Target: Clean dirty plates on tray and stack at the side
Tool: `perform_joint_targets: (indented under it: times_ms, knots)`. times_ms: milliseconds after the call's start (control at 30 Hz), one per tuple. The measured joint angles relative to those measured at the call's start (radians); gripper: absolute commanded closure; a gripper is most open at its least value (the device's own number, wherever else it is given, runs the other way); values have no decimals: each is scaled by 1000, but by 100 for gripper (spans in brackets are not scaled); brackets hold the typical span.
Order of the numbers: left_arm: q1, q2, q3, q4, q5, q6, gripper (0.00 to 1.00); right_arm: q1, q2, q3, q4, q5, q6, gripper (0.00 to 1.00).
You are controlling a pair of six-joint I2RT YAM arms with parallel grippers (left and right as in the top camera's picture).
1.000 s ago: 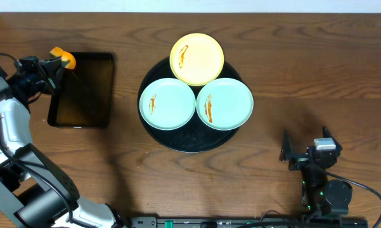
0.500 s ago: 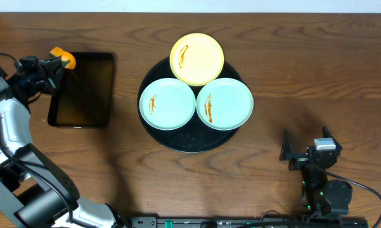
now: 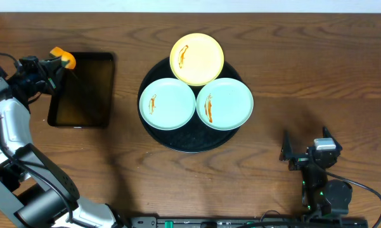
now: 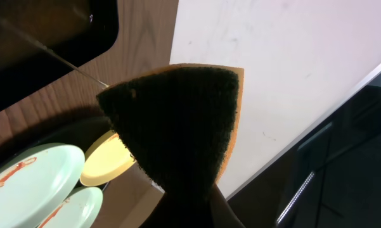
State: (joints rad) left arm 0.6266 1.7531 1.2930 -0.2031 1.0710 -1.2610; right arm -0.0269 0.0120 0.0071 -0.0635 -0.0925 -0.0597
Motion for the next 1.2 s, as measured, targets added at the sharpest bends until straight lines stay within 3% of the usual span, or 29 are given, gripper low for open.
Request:
perform_joint_targets:
  times_ms: [500, 700, 833, 967, 1200]
  knots:
    - [0, 0, 0, -8, -3, 52, 92, 0, 0, 0, 0, 0, 0, 1]
    - [0, -1, 13, -304, -190, 172, 92, 0, 0, 0, 0, 0, 0, 1]
    - [0, 3, 11, -378, -294, 201, 92, 0, 0, 0, 0, 0, 0, 1]
    - [0, 9, 10, -342, -279, 214, 93, 0, 0, 0, 0, 0, 0, 1]
    - [0, 11, 8, -108, -43, 134, 93, 0, 0, 0, 0, 0, 0, 1]
